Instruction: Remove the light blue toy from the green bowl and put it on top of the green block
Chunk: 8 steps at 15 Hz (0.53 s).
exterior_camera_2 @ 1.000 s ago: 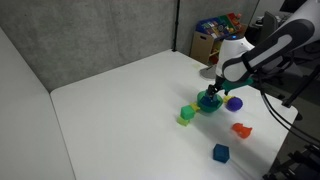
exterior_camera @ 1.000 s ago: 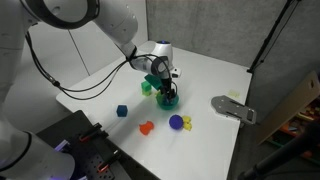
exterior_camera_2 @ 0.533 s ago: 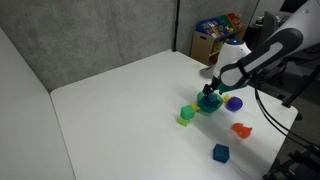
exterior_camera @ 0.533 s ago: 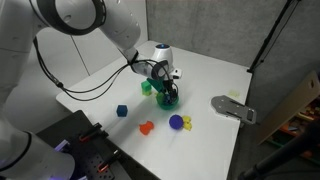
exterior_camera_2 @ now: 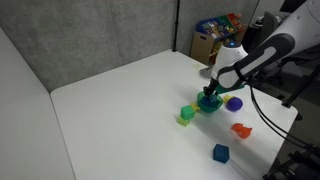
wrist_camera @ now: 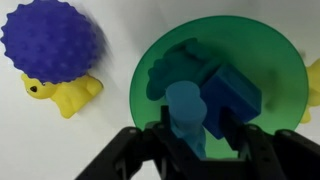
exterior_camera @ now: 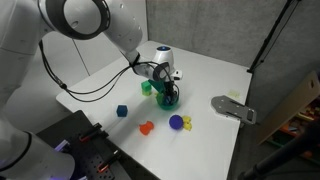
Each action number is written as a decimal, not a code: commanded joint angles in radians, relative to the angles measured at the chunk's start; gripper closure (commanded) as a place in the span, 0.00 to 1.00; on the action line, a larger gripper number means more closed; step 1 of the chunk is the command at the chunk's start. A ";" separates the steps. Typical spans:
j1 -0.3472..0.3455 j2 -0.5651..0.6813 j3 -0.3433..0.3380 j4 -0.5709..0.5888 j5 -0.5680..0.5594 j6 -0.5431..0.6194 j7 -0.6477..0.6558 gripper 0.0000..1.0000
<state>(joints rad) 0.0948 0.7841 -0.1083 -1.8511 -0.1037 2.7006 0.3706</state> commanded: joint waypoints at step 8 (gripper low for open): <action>0.067 -0.093 -0.069 0.008 0.016 -0.058 0.018 0.93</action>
<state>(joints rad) 0.1358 0.7533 -0.1627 -1.8333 -0.1026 2.6892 0.3773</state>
